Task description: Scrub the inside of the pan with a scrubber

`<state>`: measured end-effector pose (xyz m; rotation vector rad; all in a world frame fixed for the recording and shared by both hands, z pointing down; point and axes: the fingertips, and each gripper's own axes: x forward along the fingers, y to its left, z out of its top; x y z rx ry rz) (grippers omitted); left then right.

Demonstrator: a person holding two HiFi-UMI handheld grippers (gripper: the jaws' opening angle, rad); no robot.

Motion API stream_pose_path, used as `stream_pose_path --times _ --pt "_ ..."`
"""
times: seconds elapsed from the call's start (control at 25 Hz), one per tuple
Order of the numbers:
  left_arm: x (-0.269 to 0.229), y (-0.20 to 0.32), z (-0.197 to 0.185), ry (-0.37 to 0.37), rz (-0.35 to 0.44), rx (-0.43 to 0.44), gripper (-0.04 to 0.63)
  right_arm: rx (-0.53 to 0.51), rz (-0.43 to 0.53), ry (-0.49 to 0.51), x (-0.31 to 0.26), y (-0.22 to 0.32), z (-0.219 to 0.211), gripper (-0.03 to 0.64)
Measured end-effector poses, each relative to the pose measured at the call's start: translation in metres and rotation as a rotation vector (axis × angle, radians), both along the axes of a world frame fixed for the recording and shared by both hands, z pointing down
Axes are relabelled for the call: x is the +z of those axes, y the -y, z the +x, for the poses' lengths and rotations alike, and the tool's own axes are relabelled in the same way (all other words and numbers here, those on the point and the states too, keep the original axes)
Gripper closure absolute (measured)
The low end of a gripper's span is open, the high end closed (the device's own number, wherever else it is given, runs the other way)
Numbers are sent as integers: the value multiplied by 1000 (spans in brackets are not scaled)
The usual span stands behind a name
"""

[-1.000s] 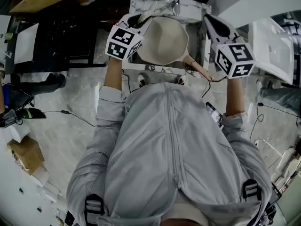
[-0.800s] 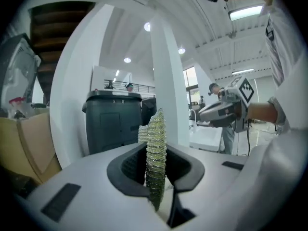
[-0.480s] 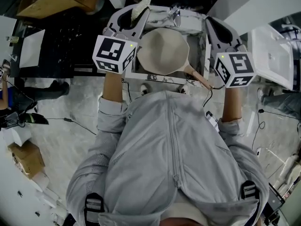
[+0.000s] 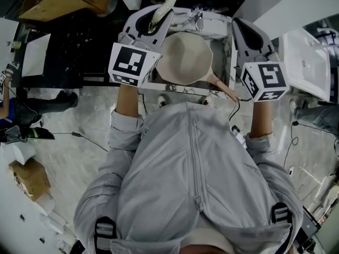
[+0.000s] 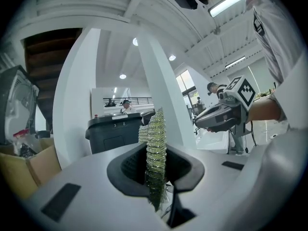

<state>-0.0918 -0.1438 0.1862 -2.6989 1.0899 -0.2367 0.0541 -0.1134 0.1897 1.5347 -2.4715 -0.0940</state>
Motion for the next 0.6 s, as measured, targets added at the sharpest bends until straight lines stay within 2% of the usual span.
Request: stream_pose_path --times 0.6 --pt "11 -10 7 14 -17 11 525 -10 -32 -34 13 -7 4 583"
